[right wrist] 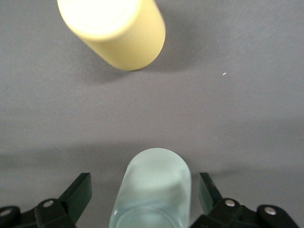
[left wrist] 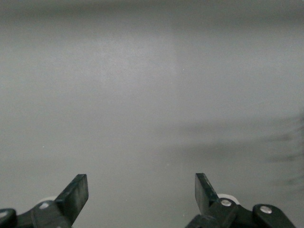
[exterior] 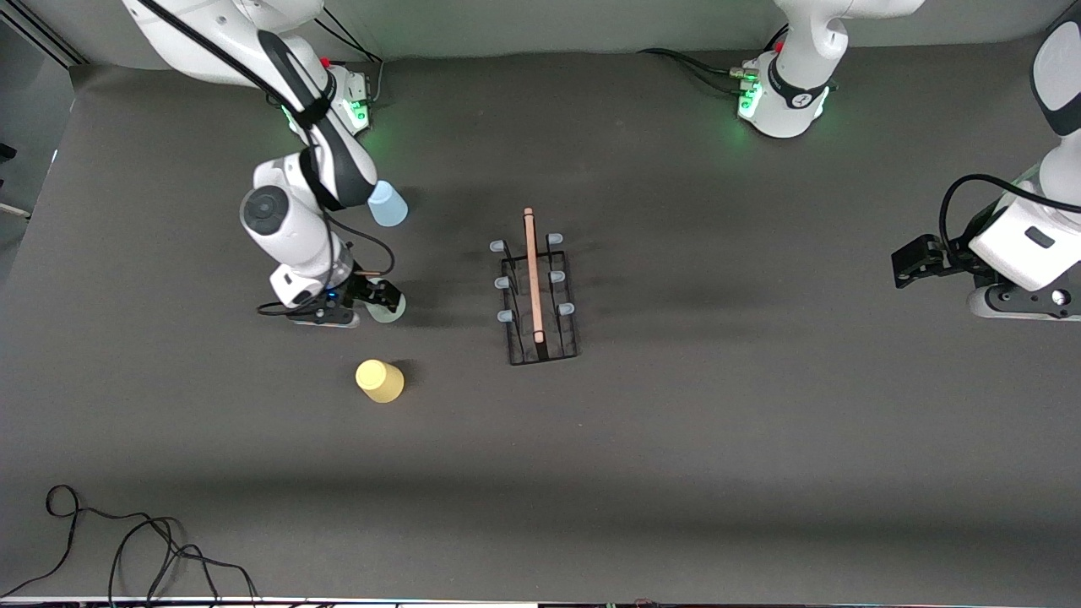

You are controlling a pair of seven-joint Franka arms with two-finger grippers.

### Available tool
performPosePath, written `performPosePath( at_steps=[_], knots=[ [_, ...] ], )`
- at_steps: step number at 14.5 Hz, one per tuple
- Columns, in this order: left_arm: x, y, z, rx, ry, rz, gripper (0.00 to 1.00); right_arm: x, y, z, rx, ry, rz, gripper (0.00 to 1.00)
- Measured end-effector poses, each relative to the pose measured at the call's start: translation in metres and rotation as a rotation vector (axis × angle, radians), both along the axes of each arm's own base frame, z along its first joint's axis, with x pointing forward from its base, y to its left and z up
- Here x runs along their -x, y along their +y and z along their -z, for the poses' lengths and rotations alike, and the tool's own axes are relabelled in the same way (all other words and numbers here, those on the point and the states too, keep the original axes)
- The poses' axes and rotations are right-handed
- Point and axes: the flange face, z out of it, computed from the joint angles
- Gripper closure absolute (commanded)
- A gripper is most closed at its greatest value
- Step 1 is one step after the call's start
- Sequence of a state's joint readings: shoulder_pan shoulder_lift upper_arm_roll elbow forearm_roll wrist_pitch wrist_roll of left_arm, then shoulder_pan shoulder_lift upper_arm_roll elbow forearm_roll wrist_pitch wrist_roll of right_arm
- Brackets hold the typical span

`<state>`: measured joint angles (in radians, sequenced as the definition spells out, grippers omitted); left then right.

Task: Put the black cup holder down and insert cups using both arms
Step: 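Grasp the pale green cup with the right gripper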

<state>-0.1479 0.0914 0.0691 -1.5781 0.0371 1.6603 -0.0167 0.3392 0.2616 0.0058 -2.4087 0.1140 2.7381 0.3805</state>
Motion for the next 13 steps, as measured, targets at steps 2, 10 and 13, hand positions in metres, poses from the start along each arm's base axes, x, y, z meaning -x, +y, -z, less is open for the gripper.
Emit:
performPosePath(
  at_steps=[2, 10, 13],
  knots=[
    [0.000, 0.000, 0.000, 0.000, 0.000, -0.001, 0.00, 0.003, 0.001, 0.016, 0.008, 0.019, 0.001, 0.01],
    [0.005, 0.005, -0.003, -0.001, 0.020, -0.009, 0.00, 0.004, 0.006, 0.009, 0.011, 0.041, -0.010, 1.00],
    [0.007, 0.005, -0.006, -0.001, 0.024, -0.009, 0.00, 0.002, 0.010, -0.027, 0.008, 0.064, -0.020, 1.00]
  ],
)
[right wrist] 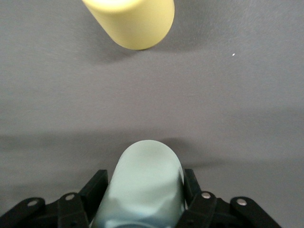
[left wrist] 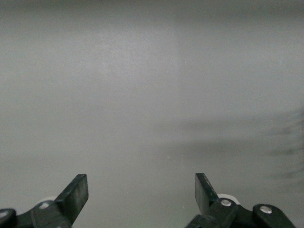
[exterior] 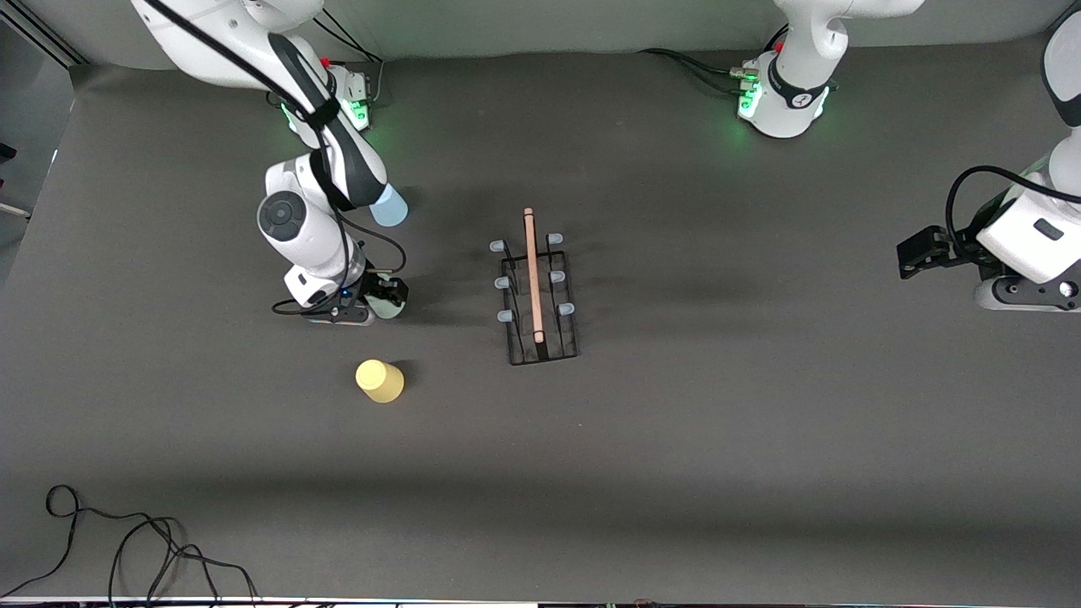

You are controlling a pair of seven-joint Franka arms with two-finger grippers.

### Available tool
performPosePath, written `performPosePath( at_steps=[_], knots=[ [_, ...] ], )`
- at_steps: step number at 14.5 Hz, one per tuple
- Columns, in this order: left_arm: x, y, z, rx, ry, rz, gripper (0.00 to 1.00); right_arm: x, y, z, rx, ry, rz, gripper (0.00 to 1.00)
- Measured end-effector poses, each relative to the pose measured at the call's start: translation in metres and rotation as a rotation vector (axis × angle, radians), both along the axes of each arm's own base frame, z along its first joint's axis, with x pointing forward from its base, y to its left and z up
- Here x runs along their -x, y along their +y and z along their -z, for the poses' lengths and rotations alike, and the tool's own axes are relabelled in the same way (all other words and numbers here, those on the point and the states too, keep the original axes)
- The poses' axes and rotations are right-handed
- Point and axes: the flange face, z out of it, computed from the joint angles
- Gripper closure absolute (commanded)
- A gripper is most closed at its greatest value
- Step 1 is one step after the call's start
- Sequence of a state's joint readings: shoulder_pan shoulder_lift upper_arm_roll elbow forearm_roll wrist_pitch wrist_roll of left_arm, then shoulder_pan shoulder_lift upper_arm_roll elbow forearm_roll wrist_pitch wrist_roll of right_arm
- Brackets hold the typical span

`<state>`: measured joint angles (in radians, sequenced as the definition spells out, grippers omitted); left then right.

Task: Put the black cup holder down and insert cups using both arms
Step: 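Grasp the pale green cup with the right gripper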

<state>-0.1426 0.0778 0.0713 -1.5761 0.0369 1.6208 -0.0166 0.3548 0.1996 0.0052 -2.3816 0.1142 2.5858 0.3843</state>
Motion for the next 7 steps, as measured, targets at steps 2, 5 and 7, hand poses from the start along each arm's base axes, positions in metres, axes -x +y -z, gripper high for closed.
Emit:
performPosePath(
  at_steps=[2, 5, 7],
  knots=[
    [0.001, 0.000, 0.000, 0.000, 0.005, 0.000, 0.00, -0.001, 0.002, -0.040, -0.007, 0.010, -0.007, 1.00],
    [0.002, 0.000, 0.001, -0.001, 0.015, 0.000, 0.00, 0.001, 0.006, -0.096, -0.014, 0.030, 0.030, 1.00],
    [0.002, 0.000, 0.002, -0.001, 0.018, 0.000, 0.00, 0.006, 0.025, -0.121, -0.019, 0.029, 0.080, 1.00]
  ],
)
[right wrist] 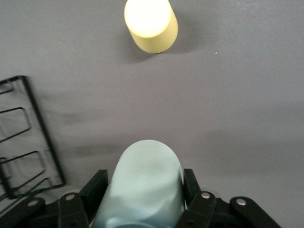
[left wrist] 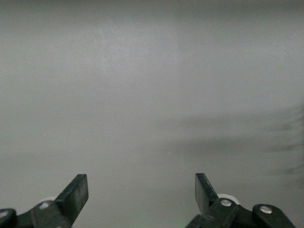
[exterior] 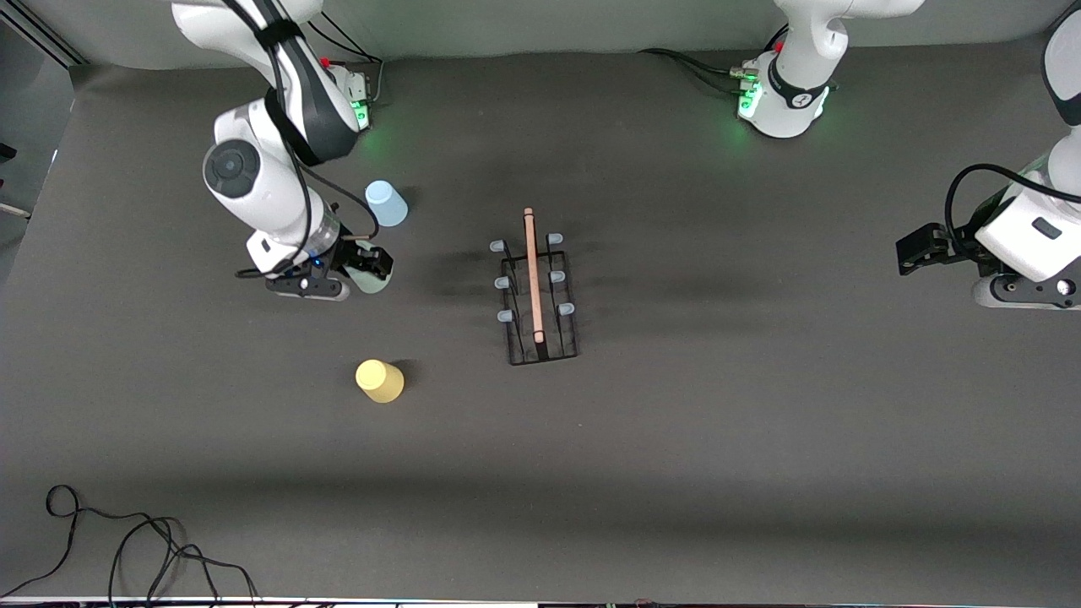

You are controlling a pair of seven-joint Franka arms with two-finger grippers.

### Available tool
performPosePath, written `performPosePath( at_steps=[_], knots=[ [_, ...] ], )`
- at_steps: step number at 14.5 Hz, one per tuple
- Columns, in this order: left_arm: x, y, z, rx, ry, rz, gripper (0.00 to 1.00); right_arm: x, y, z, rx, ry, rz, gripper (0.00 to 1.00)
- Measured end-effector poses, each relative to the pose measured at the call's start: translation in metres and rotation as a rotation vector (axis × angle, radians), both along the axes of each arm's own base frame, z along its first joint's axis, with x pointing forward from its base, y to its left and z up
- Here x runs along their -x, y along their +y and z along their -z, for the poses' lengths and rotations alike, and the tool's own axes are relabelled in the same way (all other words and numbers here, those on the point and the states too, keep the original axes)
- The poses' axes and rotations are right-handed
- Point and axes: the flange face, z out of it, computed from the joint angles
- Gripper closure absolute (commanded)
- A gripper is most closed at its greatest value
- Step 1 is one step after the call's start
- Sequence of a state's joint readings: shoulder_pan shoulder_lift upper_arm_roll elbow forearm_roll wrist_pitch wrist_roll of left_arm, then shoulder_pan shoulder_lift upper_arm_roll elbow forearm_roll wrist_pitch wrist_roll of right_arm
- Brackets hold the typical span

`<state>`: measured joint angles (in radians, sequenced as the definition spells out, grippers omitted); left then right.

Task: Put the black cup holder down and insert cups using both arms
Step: 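Grasp the pale green cup with the right gripper, then place the green cup onto a rack peg with the right gripper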

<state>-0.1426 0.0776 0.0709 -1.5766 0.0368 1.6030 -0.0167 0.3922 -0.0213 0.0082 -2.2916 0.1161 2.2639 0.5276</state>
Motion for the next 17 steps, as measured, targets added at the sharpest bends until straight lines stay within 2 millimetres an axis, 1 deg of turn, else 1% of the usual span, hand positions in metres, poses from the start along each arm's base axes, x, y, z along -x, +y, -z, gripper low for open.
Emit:
performPosePath(
  at_steps=[1, 2, 4, 5, 7, 9, 11, 14, 16, 17],
  knots=[
    [0.000, 0.000, 0.000, 0.000, 0.001, 0.000, 0.00, 0.005, 0.021, -0.009, -0.003, -0.004, 0.028, 1.00],
    [0.000, 0.000, 0.000, 0.001, 0.001, 0.000, 0.00, 0.012, 0.047, -0.016, -0.008, -0.010, 0.054, 1.00],
    [0.000, 0.000, 0.000, 0.002, 0.000, -0.001, 0.00, 0.030, 0.098, -0.023, -0.015, -0.012, 0.098, 1.00],
    [0.000, 0.001, 0.000, 0.002, -0.001, -0.003, 0.00, 0.036, 0.118, -0.023, -0.017, -0.010, 0.122, 1.00],
    [-0.001, 0.008, 0.000, 0.002, -0.006, -0.015, 0.00, 0.042, 0.148, -0.021, -0.017, -0.004, 0.154, 1.00],
    [-0.004, 0.014, -0.002, 0.004, -0.025, -0.024, 0.00, 0.043, 0.168, -0.013, -0.011, 0.005, 0.175, 1.00],
    [-0.004, 0.016, -0.002, 0.005, -0.030, -0.028, 0.00, 0.044, 0.181, -0.002, -0.004, 0.013, 0.184, 1.00],
    [-0.004, 0.014, -0.002, 0.031, -0.029, -0.031, 0.00, 0.041, 0.191, 0.014, -0.006, 0.009, 0.193, 1.00],
    [-0.004, 0.013, -0.002, 0.041, -0.029, -0.032, 0.00, 0.043, 0.199, 0.023, -0.007, 0.008, 0.191, 1.00],
    [-0.004, 0.013, -0.002, 0.042, -0.029, -0.032, 0.00, 0.045, 0.205, 0.027, -0.003, 0.009, 0.191, 0.69]
  ],
)
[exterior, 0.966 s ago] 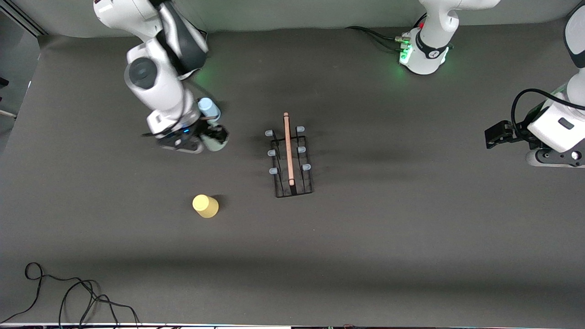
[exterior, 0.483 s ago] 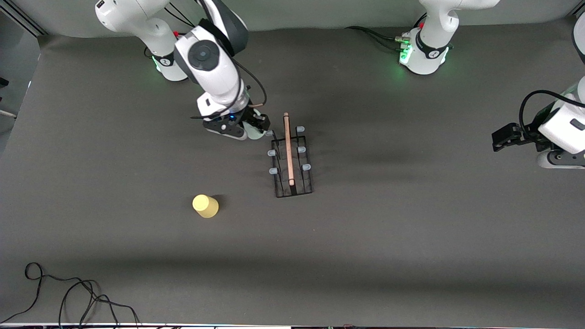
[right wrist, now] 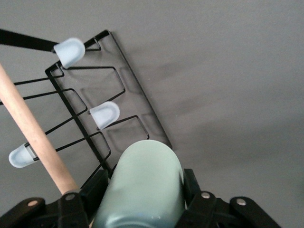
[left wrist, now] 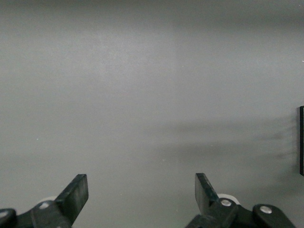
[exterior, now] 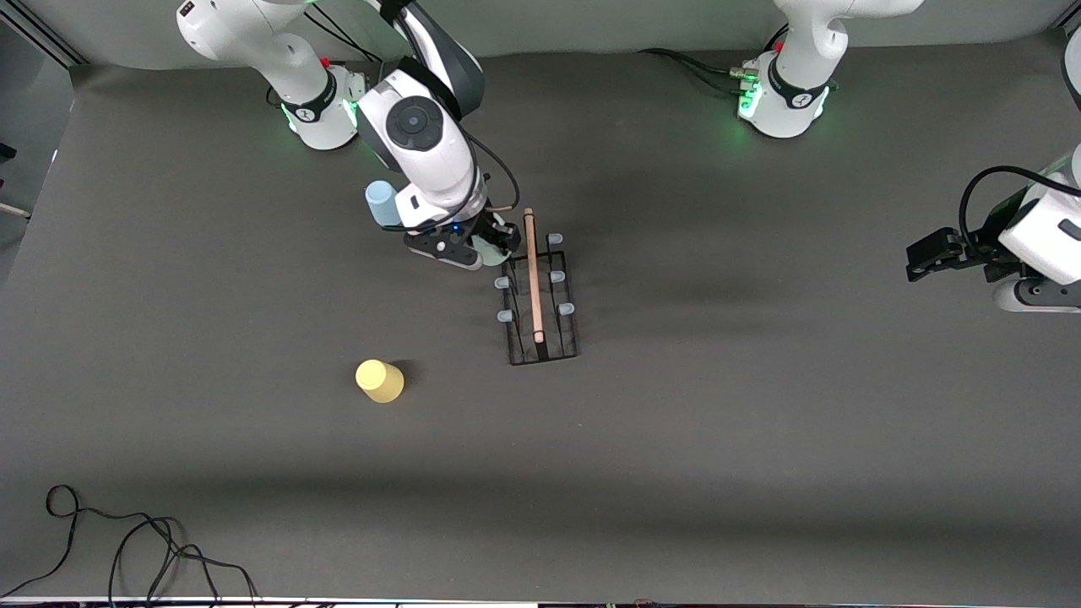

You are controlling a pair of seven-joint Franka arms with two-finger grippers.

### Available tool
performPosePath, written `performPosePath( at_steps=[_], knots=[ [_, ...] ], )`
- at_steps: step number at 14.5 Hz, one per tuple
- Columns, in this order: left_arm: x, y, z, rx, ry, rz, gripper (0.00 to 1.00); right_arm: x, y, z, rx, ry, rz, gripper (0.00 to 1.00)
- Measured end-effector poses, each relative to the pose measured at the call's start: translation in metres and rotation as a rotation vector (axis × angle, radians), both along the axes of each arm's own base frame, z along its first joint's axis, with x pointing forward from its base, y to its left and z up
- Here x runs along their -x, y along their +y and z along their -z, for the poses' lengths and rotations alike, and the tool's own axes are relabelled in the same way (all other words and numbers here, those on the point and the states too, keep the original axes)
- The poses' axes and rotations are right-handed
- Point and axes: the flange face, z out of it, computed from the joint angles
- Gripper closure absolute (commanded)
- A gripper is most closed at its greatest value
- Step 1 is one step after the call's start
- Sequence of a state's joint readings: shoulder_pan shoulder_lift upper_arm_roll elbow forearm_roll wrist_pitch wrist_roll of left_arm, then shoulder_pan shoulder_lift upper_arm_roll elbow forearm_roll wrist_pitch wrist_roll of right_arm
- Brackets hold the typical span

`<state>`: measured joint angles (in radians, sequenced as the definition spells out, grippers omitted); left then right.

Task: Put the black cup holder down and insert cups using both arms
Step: 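Place the green cup onto a rack peg with the right gripper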

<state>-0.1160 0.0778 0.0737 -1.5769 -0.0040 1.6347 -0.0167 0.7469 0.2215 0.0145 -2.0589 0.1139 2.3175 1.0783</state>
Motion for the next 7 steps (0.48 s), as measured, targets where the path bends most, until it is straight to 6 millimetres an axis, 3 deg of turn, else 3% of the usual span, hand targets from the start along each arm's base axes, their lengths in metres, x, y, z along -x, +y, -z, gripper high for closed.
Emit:
performPosePath(
  at_steps=[1, 4, 7],
  knots=[
    [-0.0001, 0.0000, 0.0003, 0.000, 0.001, 0.000, 0.00, 0.0015, 0.0044, 0.0031, 0.005, 0.001, -0.003, 0.14],
    [-0.0009, 0.0007, 0.0040, -0.019, 0.007, 0.003, 0.00, -0.0001, 0.0076, 0.0100, 0.017, 0.001, -0.003, 0.02],
    [-0.0009, 0.0021, 0.0057, -0.022, 0.009, 0.002, 0.00, -0.0055, 0.0081, 0.0049, 0.010, -0.009, 0.003, 0.02]
  ],
)
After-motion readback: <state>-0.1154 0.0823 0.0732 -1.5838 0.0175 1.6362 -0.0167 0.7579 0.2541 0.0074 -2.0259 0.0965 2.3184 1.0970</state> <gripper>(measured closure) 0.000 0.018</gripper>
